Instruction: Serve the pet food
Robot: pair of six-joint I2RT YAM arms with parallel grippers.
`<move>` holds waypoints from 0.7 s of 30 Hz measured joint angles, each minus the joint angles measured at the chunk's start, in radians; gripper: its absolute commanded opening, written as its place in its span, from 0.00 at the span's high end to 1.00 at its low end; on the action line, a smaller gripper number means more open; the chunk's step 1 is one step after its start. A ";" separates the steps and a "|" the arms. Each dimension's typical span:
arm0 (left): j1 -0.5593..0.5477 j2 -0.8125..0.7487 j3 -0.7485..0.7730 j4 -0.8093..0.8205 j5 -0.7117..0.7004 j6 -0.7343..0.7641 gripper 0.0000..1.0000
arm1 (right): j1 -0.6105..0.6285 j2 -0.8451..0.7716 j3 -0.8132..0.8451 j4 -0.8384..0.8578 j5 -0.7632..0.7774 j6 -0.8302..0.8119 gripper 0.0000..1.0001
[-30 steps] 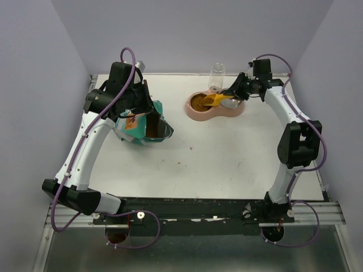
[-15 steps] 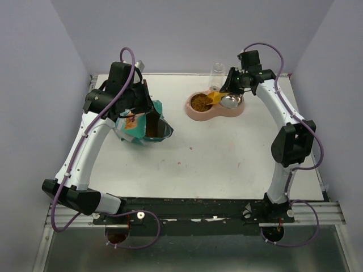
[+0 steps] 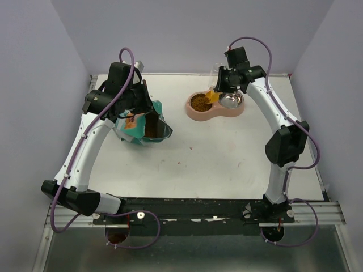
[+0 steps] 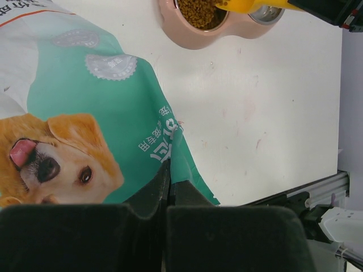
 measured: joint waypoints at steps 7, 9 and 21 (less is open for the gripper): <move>0.001 0.000 0.000 0.000 0.001 0.000 1.00 | 0.016 0.000 0.006 -0.018 0.053 -0.022 0.99; 0.001 0.000 0.000 0.000 0.002 0.000 1.00 | 0.021 0.000 0.007 -0.020 0.064 -0.026 0.99; 0.002 0.000 0.000 0.000 0.002 -0.002 1.00 | 0.022 -0.011 0.007 -0.029 0.071 -0.010 1.00</move>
